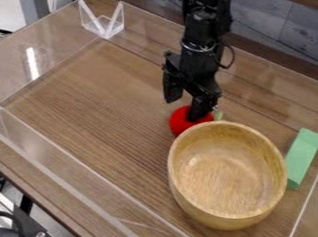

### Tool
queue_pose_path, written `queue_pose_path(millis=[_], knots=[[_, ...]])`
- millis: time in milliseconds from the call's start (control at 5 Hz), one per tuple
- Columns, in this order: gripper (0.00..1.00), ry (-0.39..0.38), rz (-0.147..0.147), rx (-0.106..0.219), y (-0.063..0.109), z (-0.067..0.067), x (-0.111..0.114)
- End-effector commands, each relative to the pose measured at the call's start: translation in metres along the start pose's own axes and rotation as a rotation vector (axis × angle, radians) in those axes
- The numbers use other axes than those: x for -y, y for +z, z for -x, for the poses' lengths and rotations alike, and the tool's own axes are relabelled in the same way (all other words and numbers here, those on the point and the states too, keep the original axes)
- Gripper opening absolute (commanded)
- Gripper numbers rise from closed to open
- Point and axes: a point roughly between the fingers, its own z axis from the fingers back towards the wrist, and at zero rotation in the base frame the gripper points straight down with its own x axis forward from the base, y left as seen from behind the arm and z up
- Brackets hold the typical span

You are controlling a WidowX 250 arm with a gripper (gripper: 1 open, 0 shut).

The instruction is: Move the red fruit to the left

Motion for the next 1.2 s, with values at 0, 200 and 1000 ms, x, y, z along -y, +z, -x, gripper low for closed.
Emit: queue_pose_path(millis=[0, 200, 1000], knots=[[0.00, -0.001, -0.006, 0.013, 0.003, 0.000, 0.000], [0.00, 0.007, -0.009, 0.028, 0.011, 0.002, -0.003], [0.00, 0.186, -0.063, 0.109, 0.072, 0.029, -0.097]])
